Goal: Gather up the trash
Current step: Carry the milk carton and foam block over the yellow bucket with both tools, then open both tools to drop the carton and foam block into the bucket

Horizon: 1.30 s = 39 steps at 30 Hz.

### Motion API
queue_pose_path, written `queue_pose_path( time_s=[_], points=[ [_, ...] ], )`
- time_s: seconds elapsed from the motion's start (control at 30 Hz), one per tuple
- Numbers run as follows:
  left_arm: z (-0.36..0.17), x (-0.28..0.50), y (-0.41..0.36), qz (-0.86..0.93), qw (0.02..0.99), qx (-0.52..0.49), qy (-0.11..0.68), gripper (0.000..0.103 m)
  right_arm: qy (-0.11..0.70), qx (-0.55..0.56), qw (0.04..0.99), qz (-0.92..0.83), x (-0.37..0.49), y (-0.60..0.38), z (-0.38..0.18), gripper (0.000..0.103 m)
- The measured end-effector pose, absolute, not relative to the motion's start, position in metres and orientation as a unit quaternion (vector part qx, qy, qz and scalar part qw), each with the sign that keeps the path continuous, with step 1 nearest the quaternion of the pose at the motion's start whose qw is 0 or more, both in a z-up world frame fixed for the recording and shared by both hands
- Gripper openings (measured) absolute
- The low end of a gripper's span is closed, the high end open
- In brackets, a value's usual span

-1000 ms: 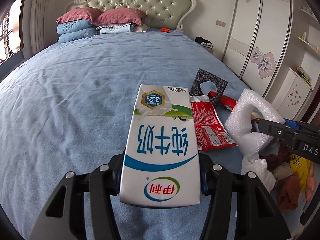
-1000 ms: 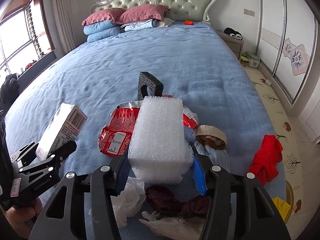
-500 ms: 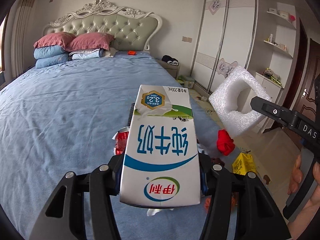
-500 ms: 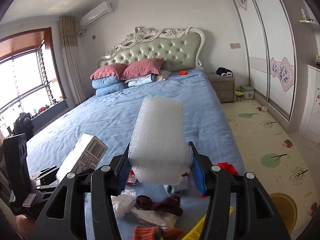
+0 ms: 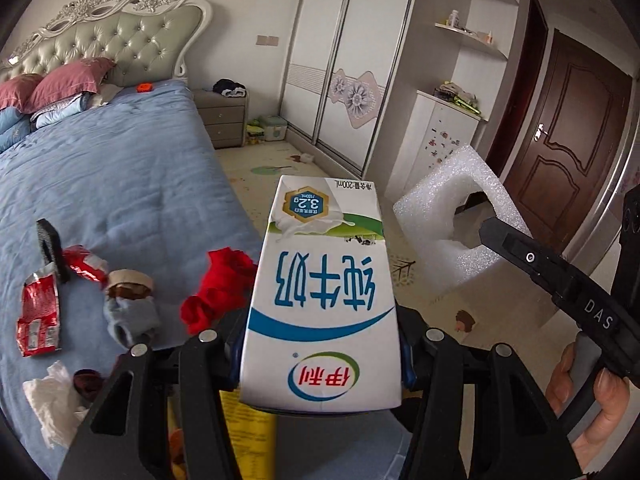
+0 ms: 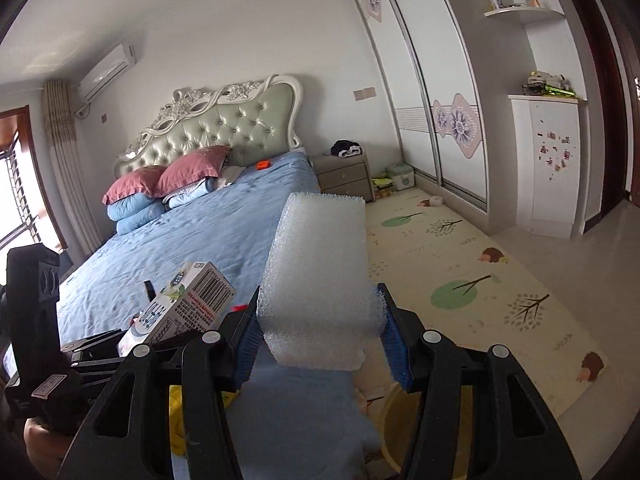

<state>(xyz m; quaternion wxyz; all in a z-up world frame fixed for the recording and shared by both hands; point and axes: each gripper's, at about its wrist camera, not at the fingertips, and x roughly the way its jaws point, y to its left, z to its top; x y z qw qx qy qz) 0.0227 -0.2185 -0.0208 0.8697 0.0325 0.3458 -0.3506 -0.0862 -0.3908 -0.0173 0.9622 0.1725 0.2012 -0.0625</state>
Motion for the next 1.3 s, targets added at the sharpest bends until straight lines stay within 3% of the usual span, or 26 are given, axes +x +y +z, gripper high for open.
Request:
queue_pose_path(
  time_s=[0.4,0.6,0.9,0.97,1.03,1.3],
  points=[
    [-0.115,0.022,-0.385,-0.403,0.789,0.088,0.456,0.055,0.274,0.237,0.914,-0.181,-0.135,-0.517,-0.114,0.052],
    [-0.157,0.04,-0.423,-0.394,0.762,0.094,0.505,0.055,0.319,0.257,0.893,-0.188,-0.131,-0.541,-0.159,0.052],
    [-0.177,0.067,-0.445,-0.383,0.756,0.084,0.525,0.055,0.358,0.264,0.878,-0.174,-0.102,-0.548,-0.191,0.052],
    [-0.18,0.07,-0.445,-0.383,0.754,0.084,0.527,0.06,0.367,0.264,0.875,-0.172,-0.097,-0.548,-0.197,0.057],
    [-0.179,0.069,-0.443,-0.381,0.759,0.086,0.521,0.087,0.372,0.263,0.872,-0.178,-0.095,-0.548,-0.2,0.076],
    [-0.164,0.062,-0.435,-0.375,0.778,0.093,0.495,0.091,0.372,0.26,0.871,-0.187,-0.107,-0.545,-0.199,0.075]
  ],
)
